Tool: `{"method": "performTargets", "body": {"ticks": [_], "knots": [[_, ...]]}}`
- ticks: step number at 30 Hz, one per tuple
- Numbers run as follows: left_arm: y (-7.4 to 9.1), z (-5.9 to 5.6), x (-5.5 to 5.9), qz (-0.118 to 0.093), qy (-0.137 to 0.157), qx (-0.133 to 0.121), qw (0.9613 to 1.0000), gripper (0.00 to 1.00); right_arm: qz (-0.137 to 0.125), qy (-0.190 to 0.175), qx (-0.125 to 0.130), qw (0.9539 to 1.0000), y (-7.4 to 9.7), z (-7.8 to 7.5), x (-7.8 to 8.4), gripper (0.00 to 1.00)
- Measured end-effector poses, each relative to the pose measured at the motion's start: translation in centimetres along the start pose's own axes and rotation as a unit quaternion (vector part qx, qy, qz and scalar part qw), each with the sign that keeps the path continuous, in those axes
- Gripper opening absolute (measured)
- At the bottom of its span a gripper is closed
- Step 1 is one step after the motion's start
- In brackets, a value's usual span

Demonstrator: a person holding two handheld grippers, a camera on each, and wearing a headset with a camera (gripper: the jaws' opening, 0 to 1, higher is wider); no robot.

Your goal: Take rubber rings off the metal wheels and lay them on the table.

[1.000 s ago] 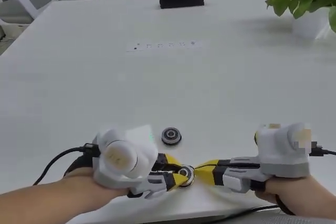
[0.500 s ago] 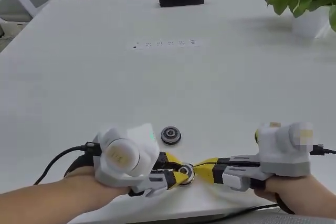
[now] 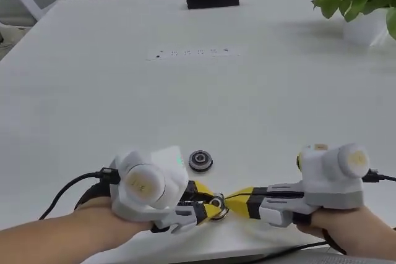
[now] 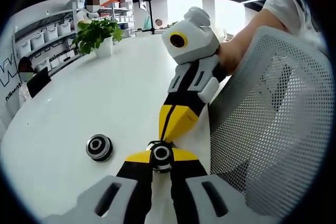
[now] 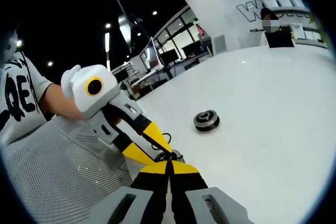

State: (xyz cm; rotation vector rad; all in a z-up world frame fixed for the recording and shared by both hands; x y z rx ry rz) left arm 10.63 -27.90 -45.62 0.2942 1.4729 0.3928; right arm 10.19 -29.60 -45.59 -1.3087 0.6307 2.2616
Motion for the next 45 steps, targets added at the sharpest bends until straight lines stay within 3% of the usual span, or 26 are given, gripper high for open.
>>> {"method": "performTargets", "body": {"ticks": [15, 16, 17, 19, 45], "knots": [[0.0, 0.0, 0.0, 0.0, 0.0, 0.0, 1.0, 0.06, 0.004, 0.007, -0.016, 0.9998, -0.4, 0.6, 0.1, 0.0], [0.0, 0.0, 0.1, 0.0, 0.0, 0.0, 1.0, 0.06, 0.005, -0.001, -0.044, 0.999, -0.5, 1.6, 0.2, 0.0], [0.0, 0.0, 0.0, -0.001, -0.001, 0.0, 1.0, 0.06, -0.013, 0.004, -0.028, 0.9995, -0.8, 1.1, -0.4, 0.0], [0.0, 0.0, 0.0, -0.002, 0.0, 0.001, 1.0, 0.06, 0.004, 0.018, -0.034, 0.9992, -0.8, 1.3, -0.2, 0.0], [0.0, -0.1, 0.0, -0.01, 0.008, -0.002, 0.9999, 0.07, 0.005, 0.006, -0.007, 0.9999, 0.1, 0.0, 0.2, 0.0]]}}
Point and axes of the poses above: the centre of the closed fingertips' face, and the gripper's own axes: y roughly backward along the fingers, z roughly to its left, x roughly out of its underside, the point moved 1 cm from there along y, roughly backward along the fingers, and after that the axes turned 13 degrees about -z, right-handed, at the moved point
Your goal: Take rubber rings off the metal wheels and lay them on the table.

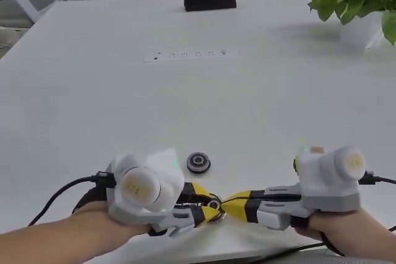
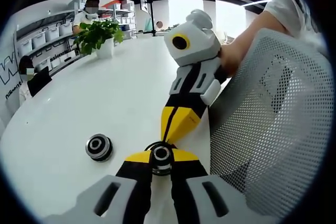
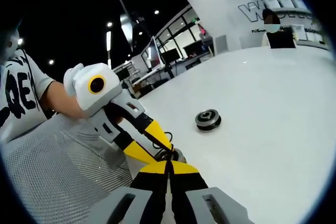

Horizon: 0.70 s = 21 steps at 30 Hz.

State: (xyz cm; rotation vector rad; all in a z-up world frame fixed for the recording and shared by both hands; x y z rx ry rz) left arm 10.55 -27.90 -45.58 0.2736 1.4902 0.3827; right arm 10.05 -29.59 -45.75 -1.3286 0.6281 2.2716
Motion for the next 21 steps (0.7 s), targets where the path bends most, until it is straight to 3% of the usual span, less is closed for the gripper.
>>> {"method": "performTargets", "body": {"ticks": [2, 3, 11, 21], "knots": [[0.0, 0.0, 0.0, 0.002, -0.003, 0.002, 1.0, 0.08, -0.002, -0.002, 0.001, 1.0, 0.0, 0.0, 0.0, 0.0], [0.1, 0.2, -0.1, 0.002, -0.019, 0.003, 0.9998, 0.09, -0.003, -0.003, 0.002, 1.0, 0.0, 0.0, 0.0, 0.0], [0.9, 0.0, -0.1, 0.007, 0.001, 0.013, 0.9999, 0.14, -0.008, -0.007, 0.002, 0.9999, 0.1, 0.0, -0.2, 0.0], [2.3, -0.2, -1.4, -0.012, 0.022, 0.02, 0.9995, 0.24, -0.015, -0.008, -0.001, 0.9999, 0.0, 0.1, -0.8, 0.0]]}}
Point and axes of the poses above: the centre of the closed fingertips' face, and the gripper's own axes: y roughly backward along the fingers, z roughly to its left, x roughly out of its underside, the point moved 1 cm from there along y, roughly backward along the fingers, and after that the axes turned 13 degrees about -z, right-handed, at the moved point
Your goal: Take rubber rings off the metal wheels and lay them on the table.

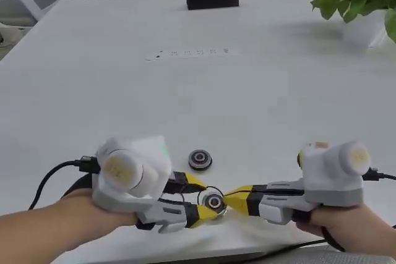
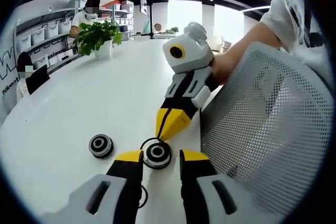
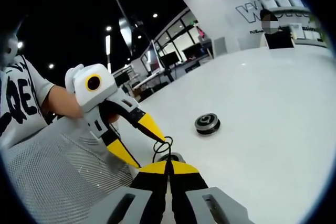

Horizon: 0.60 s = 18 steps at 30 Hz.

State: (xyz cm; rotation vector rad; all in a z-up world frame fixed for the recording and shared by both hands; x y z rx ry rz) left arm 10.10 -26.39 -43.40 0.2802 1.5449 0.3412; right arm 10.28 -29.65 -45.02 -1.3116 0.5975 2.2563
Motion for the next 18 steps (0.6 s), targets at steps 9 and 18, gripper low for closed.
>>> {"method": "performTargets", "body": {"ticks": [9, 18], "knots": [[1.4, -0.2, -1.6, -0.021, 0.008, -0.001, 0.9998, 0.33, -0.006, 0.001, -0.007, 1.0, -0.3, 0.4, -0.8, 0.0], [3.3, 0.2, -2.5, -0.039, 0.012, -0.015, 0.9991, 0.41, -0.01, 0.005, -0.015, 0.9998, -0.7, 0.8, -1.6, 0.0]]}}
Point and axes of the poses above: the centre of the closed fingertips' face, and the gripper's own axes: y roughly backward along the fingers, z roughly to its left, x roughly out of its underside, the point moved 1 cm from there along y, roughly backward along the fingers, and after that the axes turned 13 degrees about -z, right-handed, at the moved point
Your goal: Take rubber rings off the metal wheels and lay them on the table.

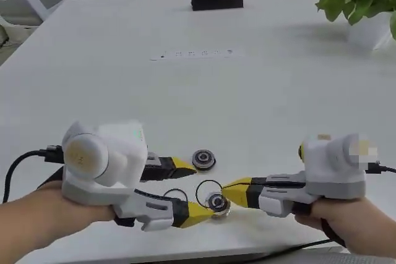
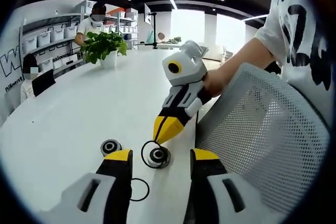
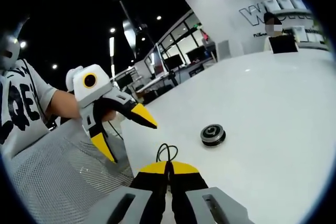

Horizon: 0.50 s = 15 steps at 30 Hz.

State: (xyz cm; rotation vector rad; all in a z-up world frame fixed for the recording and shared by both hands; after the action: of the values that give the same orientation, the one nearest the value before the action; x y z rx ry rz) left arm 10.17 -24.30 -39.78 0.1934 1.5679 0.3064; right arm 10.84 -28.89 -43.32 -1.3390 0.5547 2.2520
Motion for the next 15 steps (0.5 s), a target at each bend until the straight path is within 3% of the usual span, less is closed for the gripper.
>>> {"method": "performTargets", "body": {"ticks": [15], "knots": [[2.8, 0.9, -0.1, -0.004, 0.005, -0.027, 0.9996, 0.51, 0.012, 0.009, -0.017, 0.9997, -1.5, 0.4, -1.0, 0.0]]}}
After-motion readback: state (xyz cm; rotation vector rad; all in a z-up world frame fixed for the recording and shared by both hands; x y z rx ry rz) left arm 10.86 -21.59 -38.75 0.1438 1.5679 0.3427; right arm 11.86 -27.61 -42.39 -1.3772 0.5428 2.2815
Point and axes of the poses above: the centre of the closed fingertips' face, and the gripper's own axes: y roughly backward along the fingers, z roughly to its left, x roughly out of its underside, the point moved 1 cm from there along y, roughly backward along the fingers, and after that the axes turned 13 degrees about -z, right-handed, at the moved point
